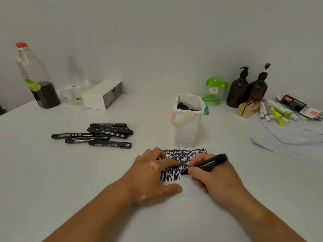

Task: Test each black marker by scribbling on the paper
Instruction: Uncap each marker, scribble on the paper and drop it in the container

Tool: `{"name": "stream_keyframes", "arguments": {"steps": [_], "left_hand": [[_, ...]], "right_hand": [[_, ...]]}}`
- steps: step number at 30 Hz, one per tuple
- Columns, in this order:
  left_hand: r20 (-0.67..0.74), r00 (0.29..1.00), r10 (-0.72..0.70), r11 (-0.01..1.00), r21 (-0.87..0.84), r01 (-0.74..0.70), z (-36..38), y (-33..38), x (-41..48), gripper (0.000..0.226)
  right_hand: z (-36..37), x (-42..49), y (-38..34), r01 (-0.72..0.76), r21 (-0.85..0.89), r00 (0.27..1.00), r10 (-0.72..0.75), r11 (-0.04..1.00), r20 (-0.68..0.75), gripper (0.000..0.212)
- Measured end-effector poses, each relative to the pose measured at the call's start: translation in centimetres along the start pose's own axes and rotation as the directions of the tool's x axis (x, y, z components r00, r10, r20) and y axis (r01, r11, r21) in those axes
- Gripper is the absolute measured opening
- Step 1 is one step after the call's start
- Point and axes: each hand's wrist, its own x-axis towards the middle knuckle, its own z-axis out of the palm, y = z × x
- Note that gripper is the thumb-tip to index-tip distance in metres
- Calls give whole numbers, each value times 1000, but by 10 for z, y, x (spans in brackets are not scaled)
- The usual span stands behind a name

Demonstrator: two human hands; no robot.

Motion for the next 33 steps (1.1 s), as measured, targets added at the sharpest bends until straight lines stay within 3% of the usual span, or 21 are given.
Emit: {"name": "stream_keyframes", "arguments": {"steps": [7, 12, 15, 33], "left_hand": [[-1, 1000, -5, 1000, -18, 5, 0, 0, 1, 69], [5, 1000, -3, 1000, -13, 3, -1, 1, 0, 69], [3, 1000, -8, 1000, -22, 8, -1, 1, 0, 70], [6, 1000, -7, 999, -33, 7, 0, -1, 1, 69]], "right_hand": [[1, 2, 4, 25, -74, 1000, -26, 997, -11, 31], [-2, 0, 3, 38, -135, 998, -32, 990, 51, 16], [-2, 1, 4, 50, -142, 999, -49, 989, 13, 8], [-2, 2, 2, 8, -147, 1000, -9, 989, -7, 7]]}}
